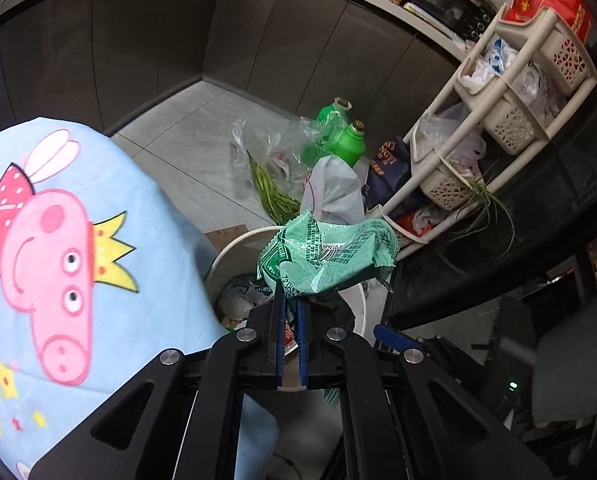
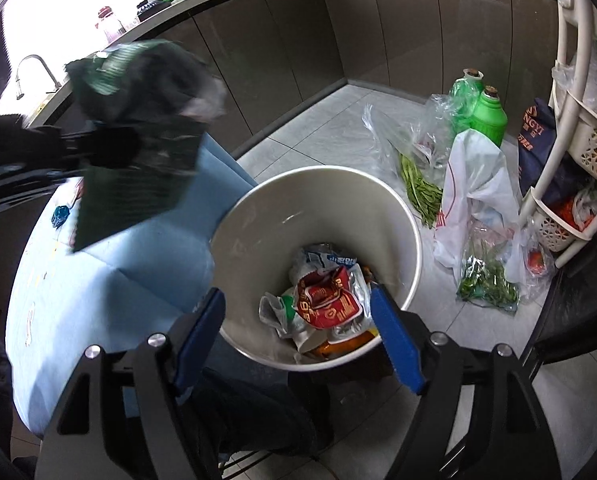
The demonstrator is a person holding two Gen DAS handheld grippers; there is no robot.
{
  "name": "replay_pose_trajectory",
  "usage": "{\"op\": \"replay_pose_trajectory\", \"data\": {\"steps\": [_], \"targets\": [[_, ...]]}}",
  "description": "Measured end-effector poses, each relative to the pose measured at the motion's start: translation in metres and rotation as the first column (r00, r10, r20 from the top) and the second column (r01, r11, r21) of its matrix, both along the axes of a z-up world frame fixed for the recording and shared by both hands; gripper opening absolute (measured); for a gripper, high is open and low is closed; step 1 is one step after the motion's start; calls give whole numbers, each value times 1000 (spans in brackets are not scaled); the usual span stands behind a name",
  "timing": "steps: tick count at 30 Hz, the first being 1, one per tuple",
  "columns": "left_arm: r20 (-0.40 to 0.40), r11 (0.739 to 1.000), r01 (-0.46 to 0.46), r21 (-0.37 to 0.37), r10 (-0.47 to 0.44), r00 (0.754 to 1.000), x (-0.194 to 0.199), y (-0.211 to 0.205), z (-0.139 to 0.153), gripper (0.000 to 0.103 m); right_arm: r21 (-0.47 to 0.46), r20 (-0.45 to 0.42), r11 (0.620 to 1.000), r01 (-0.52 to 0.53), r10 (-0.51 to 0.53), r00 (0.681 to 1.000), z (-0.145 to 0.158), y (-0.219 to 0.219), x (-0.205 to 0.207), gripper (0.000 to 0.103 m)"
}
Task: Collect trash
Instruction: 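Open both grippers over the bin to drop the bag and wrapper, then move both open tools back toward the white tube and blue can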
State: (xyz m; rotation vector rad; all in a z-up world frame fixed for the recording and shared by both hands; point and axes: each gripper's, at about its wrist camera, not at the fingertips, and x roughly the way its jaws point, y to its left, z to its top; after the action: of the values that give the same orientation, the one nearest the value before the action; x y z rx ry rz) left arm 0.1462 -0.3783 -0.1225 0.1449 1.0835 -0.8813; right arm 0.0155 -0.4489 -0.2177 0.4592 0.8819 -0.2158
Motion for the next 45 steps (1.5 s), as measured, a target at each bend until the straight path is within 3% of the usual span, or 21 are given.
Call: {"op": "replay_pose_trajectory", "data": {"steps": [2, 3, 4, 6, 10, 20, 26, 31, 36, 45], "targets": [[17, 1000, 5, 13, -5, 1000, -2, -8, -6, 10, 1, 0, 1000, 0, 0, 1000, -1, -1, -1, 76], [27, 1000, 2, 17, -2, 1000, -2, -11, -6, 23, 1, 0, 1000, -1, 1, 1000, -1, -2, -1, 76], [51, 1000, -13, 23, 12, 999, -2, -12, -6, 44, 4, -2, 1000, -4, 4, 1000, -2, -2, -1, 76], [89, 999, -50, 10, 49, 995, -1, -7, -1, 67, 3, -8, 1000, -9, 9, 1000, -3, -2, 0, 78], [91, 992, -116, -45, 119, 989, 6, 10, 11, 83, 6, -7, 1000, -15, 15, 1000, -4, 1, 1, 81], [97, 989, -142, -53, 146, 984, 6, 25, 17, 89, -3, 4, 1000, -27, 27, 1000, 4, 9, 2, 83], [123, 983, -170, -72, 178, 976, 1, 42, 31, 94, -14, 19, 999, -32, 32, 999, 14, 15, 2, 91], [92, 968, -228, -102, 237, 967, -1, 71, 44, 94, -32, 56, 998, -56, 58, 997, 35, 25, 4, 99], [95, 947, -307, -92, 315, 944, -7, 111, 53, 94, -56, 86, 994, -89, 94, 992, 57, 42, 7, 99], [120, 876, -481, -21, 480, 869, -12, 192, 58, 94, -94, 104, 977, -189, 199, 974, 83, 90, 25, 99]]}}
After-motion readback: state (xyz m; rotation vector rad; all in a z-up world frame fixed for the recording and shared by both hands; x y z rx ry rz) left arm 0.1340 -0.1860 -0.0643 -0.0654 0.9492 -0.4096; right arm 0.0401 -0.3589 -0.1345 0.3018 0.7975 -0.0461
